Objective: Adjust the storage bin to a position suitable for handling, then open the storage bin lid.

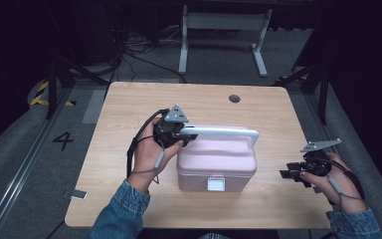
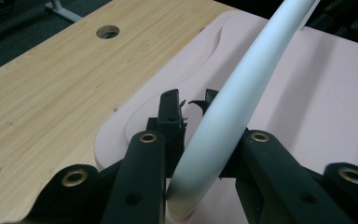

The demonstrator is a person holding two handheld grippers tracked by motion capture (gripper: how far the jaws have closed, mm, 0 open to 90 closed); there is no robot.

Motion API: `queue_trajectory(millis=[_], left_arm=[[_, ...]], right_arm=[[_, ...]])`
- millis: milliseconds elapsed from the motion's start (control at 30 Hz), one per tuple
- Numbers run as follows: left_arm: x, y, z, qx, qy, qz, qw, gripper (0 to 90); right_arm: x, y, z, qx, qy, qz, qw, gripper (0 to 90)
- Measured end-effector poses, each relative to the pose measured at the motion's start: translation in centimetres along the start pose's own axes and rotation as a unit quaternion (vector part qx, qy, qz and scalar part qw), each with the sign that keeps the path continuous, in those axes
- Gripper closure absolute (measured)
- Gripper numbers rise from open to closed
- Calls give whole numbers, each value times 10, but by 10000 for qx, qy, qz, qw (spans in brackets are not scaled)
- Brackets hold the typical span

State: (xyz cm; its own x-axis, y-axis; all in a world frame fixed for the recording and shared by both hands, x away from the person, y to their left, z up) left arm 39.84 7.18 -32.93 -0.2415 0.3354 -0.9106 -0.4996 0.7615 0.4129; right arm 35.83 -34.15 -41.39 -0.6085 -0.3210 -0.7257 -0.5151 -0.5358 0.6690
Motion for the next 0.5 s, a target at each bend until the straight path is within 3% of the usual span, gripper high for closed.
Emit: queue_trajectory(millis=[100,233,400,500], left_arm=[[-4,-1,0,-57,-116,-87,9999,782],[-6,0,5,-40,-10,-141,9999,790],[-12,1,15,25,123,-92,9999,793],[-18,0,19,27,206,-76,9998,791]], right_arm=[[-2,2,1,-20,-7,-61,10000,529],[-3,6,2,-44,-6,-186,9998,549],[-9,14,5,-47,74,-509,9987,588],[-15,20,10,-157,155,-820,9964,612]])
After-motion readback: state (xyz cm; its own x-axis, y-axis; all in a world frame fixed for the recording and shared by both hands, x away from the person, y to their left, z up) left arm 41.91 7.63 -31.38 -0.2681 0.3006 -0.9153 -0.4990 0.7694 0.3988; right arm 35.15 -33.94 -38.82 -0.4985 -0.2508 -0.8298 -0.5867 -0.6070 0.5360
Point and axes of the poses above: each handheld gripper's, and its own axes: y roughly backward along the jaws, x roughly out of its underside, z roughly to its left, the point moved 2 cm from there along -y, roughly forward along the jaws, and after that the axes turned 13 degrees about -z, right-handed, at the moved point
